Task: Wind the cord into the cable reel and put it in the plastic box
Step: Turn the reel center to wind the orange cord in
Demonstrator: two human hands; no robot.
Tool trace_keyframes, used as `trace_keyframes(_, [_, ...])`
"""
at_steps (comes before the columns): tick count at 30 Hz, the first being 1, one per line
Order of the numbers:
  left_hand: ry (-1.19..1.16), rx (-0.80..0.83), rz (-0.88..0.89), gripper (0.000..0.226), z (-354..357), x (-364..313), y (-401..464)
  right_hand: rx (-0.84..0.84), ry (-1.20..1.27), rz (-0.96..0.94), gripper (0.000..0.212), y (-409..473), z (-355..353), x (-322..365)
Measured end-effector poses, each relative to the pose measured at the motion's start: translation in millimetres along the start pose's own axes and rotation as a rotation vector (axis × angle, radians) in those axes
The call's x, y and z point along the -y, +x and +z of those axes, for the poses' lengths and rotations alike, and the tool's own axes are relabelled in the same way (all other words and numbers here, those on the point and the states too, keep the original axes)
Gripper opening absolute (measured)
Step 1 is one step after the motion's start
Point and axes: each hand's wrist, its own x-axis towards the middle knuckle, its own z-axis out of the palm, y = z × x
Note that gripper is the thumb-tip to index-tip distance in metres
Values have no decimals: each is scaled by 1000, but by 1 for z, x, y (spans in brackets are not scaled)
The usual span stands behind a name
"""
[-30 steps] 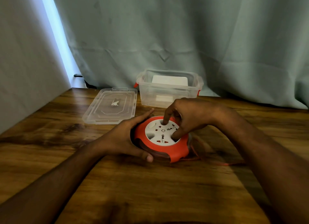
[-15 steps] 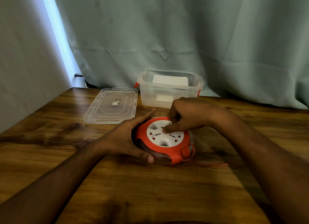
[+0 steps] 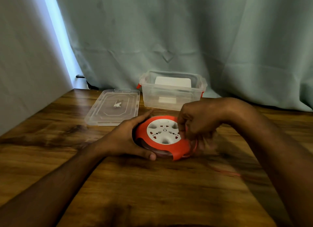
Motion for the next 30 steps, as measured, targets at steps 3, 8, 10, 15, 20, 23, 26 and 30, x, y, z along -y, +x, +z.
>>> trace_keyframes(3, [-7, -14, -17, 141, 0, 0, 1, -30, -2, 184, 13, 1, 0, -5])
trace_keyframes(8, [21, 1, -25, 144, 0, -1, 0, -76, -43, 358, 28, 2, -1, -14])
trace_keyframes(10, [22, 3, -31, 144, 0, -2, 1, -67, -58, 408, 29, 0, -4, -18])
trace_keyframes(15, [16, 23, -16, 145, 0, -4, 0, -201, -242, 298, 41, 7, -4, -25])
trace_keyframes(20, [3, 69, 12, 139, 1, -4, -3, -460, -292, -213, 41, 21, 1, -14])
trace_keyframes(23, [25, 134, 20, 138, -1, -4, -1, -309, -221, -274, 48, 26, 6, -9])
trace_keyframes(26, [30, 181, 17, 135, -2, -4, -2, -274, -227, -276, 51, 25, 6, -12])
trace_keyframes(30, [29, 203, 35, 134, -2, -5, -3, -267, -242, -292, 59, 28, 8, -10])
